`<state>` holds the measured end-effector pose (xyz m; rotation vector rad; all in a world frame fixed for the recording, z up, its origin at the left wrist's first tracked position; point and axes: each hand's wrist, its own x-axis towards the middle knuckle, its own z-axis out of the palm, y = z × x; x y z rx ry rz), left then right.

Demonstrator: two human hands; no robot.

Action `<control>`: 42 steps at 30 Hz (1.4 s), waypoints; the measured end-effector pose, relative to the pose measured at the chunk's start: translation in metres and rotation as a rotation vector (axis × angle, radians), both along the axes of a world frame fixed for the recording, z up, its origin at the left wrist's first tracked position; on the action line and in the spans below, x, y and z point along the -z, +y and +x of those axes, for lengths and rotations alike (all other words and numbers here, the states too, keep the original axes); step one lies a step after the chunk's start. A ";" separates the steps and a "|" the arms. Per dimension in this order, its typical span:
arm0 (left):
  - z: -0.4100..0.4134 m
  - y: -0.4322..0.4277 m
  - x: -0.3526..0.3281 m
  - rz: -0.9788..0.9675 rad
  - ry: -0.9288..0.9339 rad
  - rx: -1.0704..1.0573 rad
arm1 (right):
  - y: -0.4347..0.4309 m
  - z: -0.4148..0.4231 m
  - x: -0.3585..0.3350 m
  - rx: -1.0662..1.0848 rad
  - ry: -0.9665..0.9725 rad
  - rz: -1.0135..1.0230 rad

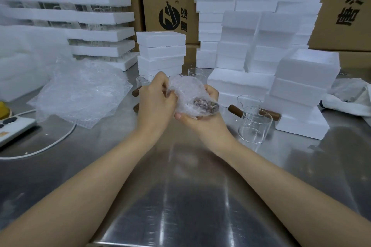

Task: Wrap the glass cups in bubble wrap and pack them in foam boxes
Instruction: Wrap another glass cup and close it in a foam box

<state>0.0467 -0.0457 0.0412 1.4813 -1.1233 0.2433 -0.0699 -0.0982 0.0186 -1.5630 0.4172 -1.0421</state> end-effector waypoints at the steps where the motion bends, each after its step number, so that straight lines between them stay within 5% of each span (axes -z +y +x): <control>1: 0.000 0.000 0.000 -0.001 0.036 -0.006 | 0.000 0.000 0.000 0.008 0.006 -0.003; 6: -0.002 -0.005 0.002 -0.003 0.117 0.080 | -0.003 0.002 -0.001 0.084 -0.079 0.080; 13: -0.002 -0.003 0.001 -0.027 -0.213 0.112 | -0.018 -0.001 -0.001 0.053 -0.171 0.223; 24: 0.004 -0.002 0.002 -0.027 -0.243 -0.030 | -0.010 0.005 0.002 0.148 -0.034 0.003; 32: 0.003 -0.003 0.004 0.154 -0.133 0.180 | -0.012 -0.004 -0.005 -0.011 -0.178 0.287; 42: 0.011 -0.001 -0.004 0.121 -0.327 0.246 | -0.009 -0.005 -0.001 -0.168 -0.212 0.330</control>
